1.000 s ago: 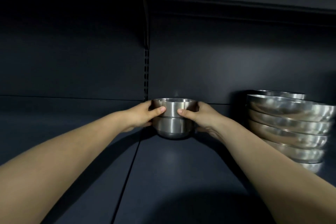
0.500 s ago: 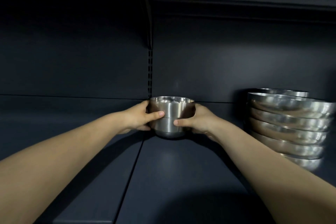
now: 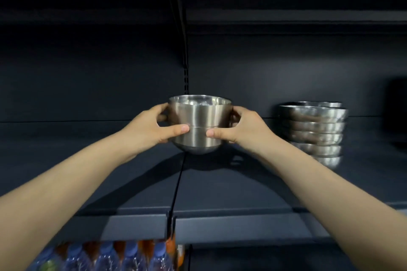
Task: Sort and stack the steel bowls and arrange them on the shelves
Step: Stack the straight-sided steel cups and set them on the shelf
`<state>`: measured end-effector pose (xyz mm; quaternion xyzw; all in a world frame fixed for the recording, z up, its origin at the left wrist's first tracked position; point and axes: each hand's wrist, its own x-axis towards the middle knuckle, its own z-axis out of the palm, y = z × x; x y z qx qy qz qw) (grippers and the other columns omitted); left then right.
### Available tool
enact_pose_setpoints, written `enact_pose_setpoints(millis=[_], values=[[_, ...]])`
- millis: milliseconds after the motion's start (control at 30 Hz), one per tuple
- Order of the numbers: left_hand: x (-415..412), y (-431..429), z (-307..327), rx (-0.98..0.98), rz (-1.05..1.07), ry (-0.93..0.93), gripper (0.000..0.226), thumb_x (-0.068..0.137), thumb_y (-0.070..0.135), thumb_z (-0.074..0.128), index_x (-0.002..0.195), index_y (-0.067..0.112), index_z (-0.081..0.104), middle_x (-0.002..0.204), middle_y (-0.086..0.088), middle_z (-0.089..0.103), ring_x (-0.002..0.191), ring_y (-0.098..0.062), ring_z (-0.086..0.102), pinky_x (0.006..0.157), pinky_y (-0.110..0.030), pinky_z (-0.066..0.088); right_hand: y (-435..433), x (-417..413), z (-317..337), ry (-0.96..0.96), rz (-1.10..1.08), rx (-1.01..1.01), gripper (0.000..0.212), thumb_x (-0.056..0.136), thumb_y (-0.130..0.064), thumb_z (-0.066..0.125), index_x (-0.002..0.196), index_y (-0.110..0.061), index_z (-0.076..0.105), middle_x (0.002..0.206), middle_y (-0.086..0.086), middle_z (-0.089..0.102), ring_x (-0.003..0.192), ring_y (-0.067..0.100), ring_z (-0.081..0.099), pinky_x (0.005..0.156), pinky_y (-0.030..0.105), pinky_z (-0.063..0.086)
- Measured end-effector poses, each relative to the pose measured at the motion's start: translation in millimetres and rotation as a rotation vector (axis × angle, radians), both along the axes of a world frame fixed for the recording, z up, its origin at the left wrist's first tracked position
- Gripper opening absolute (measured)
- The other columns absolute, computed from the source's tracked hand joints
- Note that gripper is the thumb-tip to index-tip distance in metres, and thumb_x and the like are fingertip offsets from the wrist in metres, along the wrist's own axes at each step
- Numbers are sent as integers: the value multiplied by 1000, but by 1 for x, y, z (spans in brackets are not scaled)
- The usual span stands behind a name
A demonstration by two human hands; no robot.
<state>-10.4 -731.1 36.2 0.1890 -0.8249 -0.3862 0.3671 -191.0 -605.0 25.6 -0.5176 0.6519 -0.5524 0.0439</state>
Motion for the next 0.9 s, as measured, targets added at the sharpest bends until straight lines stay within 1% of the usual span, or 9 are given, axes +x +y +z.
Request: enact_pose_setpoints(millis=[100,267,367,467,567,633,733,833,900], values=[[9,27,-1,34,6,70,70,49,49,74,115,32,56,112,17,61,106,-4,60,85,-33,55,28,9,2,12,15,-45,86,38,-55,85,114,-21,62,107,-8,70,102,12,65,94,37,52],[9,85,-3,38,14,111,55,60,39,76,111,31,56,107,18,61,102,-1,59,77,-25,54,82,10,-2,38,6,-52,72,51,-47,87,113,-22,60,106,-10,69,100,9,64,94,33,51],[3,126,-2,18,3,81,47,64,37,77,106,35,55,104,21,61,99,2,59,78,-24,54,122,1,-7,52,-1,-40,78,49,-53,85,116,-22,59,109,-11,67,104,8,62,94,29,50],[-9,174,-5,25,-4,83,59,54,45,74,109,32,57,103,19,63,98,0,61,78,-23,54,168,-12,-10,47,8,-42,94,39,-64,82,120,-24,58,114,-9,66,107,10,61,99,34,49],[-31,224,-7,20,-1,74,66,57,46,73,118,27,56,105,20,61,99,0,60,78,-24,54,221,-32,-10,28,43,-55,59,54,-46,86,106,-30,63,106,-10,69,102,9,64,97,33,50],[-46,251,-8,10,3,50,63,65,45,72,122,25,55,105,21,59,100,0,59,80,-25,55,251,-45,-8,28,42,-53,47,58,-41,86,99,-29,65,100,-9,71,98,9,65,95,34,51],[-77,296,-8,19,-11,18,54,72,43,71,121,25,55,108,17,61,99,-2,61,82,-27,55,300,-72,-4,19,24,-62,56,50,-49,86,97,-26,68,97,-7,73,97,11,67,94,37,52],[-109,335,-2,28,-56,-9,30,77,41,68,104,33,56,106,14,63,95,-5,65,81,-26,56,343,-100,2,4,30,-84,56,49,-50,83,95,-22,69,96,-4,74,96,13,69,94,38,53],[-128,352,3,26,-79,-41,34,79,44,66,110,32,58,105,11,67,94,-7,67,83,-27,57,360,-120,6,-1,20,-111,60,48,-54,81,95,-18,69,97,0,74,98,17,68,94,38,53]])
